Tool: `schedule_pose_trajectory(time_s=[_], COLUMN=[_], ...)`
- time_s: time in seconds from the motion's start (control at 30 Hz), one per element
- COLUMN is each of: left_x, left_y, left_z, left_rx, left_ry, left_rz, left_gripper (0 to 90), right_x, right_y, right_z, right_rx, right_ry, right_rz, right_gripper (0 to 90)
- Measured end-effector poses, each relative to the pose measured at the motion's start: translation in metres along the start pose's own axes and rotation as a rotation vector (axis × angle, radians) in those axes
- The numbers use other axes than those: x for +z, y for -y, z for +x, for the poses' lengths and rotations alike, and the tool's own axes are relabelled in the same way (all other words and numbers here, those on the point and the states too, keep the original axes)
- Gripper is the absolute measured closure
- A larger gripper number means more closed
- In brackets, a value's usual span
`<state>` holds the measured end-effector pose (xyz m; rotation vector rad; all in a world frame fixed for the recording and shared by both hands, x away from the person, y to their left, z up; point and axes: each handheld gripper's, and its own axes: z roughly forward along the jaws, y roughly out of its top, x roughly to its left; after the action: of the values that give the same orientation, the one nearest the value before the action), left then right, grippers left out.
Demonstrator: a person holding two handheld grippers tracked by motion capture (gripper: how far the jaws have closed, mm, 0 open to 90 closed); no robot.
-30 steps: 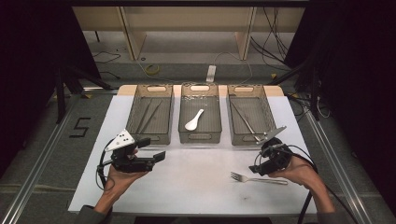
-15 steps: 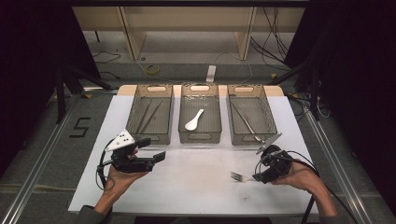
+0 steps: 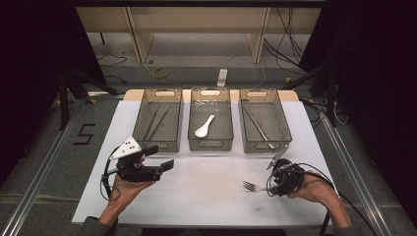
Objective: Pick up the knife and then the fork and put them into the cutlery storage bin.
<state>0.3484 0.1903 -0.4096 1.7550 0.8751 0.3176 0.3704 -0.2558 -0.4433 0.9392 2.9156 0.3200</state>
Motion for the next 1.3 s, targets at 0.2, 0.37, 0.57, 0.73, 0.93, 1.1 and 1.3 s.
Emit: schedule_pose_trajectory(time_s=[0.2,0.37,0.57,0.73,0.93,1.1,1.3], left_x=[0.0,0.0001,-0.0001,-0.0006,-0.0005,-0.0007,-0.0007], left_y=[0.0,0.0,0.0001,0.0003,0.0004,0.0004,0.0004], left_z=[-0.0003,-0.0005,-0.0005,-0.0001,-0.0004,-0.0003,-0.0002], left_rx=[0.001,0.002,0.003,0.002,0.004,0.003,0.002], left_ry=[0.0,0.0,-0.001,-0.002,-0.001,-0.002,-0.002], left_rz=[-0.001,-0.001,0.0,0.0,0.002,0.002,0.002], left_gripper=[16.4,16.4,16.4,16.4,16.4,16.4,16.4], right_x=[0.0044,0.0063,0.0086,0.0093,0.0098,0.0102,0.0101], right_y=[0.0001,0.0004,-0.0009,-0.003,-0.0039,-0.0046,-0.005], right_z=[0.0008,-0.0007,0.0008,0.0039,0.0048,0.0065,0.0075], right_rx=[-0.017,-0.01,-0.025,-0.048,-0.072,-0.089,-0.111], right_ry=[0.005,-0.001,-0.001,0.016,0.013,0.008,0.011], right_rz=[0.023,0.029,0.043,0.06,0.067,0.07,0.073], right_gripper=[63.7,67.3,70.7,72.9,78.0,82.8,84.0])
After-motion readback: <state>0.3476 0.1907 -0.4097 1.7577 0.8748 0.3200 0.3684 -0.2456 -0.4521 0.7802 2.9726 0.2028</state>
